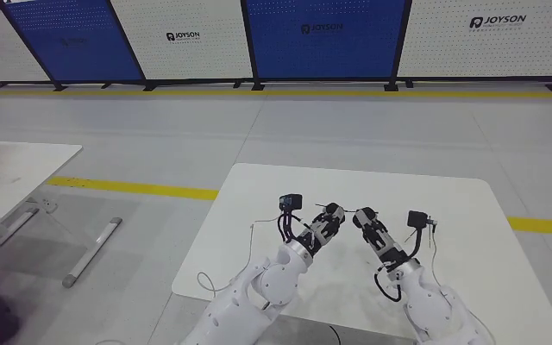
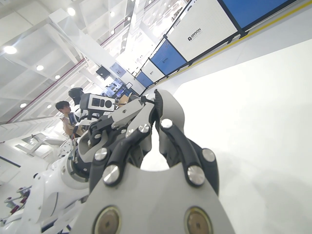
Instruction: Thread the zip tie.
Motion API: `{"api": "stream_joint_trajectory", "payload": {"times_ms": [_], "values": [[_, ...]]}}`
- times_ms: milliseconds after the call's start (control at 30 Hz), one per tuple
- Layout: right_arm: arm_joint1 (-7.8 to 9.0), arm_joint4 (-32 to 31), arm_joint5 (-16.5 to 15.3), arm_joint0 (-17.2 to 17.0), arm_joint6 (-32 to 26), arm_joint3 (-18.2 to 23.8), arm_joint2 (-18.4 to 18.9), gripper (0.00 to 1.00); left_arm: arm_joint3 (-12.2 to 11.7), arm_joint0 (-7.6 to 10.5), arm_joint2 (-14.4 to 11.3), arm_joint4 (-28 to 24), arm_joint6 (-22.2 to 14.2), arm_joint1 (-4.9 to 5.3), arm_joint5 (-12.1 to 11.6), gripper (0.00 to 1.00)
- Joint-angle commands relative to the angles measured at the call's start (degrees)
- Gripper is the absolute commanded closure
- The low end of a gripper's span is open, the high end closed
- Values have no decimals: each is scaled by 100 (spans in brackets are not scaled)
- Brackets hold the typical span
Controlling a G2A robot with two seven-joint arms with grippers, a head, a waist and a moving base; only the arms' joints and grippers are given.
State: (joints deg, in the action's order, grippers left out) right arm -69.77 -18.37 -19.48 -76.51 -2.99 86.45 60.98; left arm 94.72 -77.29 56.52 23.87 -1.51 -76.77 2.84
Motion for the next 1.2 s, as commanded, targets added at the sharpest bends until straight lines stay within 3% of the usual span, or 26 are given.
{"api": "stream_joint_trajectory", "payload": {"times_ms": [0, 100, 233, 400, 533, 600, 667, 1033, 1100, 1167], "values": [[-3, -23, 0, 9, 23, -16, -12, 100, -3, 10, -2, -14, -76, 2, -22, 76], [-8, -55, 0, 24, 39, -36, -23, 100, -2, 10, 9, -12, -115, 6, -41, 81], [-14, -74, 0, 33, 70, -51, -30, 100, 13, -3, 27, -37, -128, 8, -40, 69], [-31, -52, 0, 63, 179, -156, 9, 100, 63, -42, 78, -68, -95, 14, -39, 70], [-48, -29, 0, 82, 229, -232, 44, 100, 84, -73, 111, -100, -75, 18, -48, 81], [-55, -61, 0, 81, 248, -255, 61, 100, 92, -82, 120, -110, -70, 19, -53, 95], [-61, -78, 0, 81, 252, -264, 69, 100, 97, -87, 126, -118, -67, 19, -56, 100], [-100, -261, 0, 80, 248, -279, 87, 100, 107, -84, 139, -161, -94, 18, -54, 100], [-106, -275, 0, 79, 244, -280, 93, 100, 109, -84, 139, -162, -94, 18, -47, 89], [-112, -292, 0, 78, 241, -278, 100, 100, 110, -81, 140, -162, -98, 17, -41, 88]]}}
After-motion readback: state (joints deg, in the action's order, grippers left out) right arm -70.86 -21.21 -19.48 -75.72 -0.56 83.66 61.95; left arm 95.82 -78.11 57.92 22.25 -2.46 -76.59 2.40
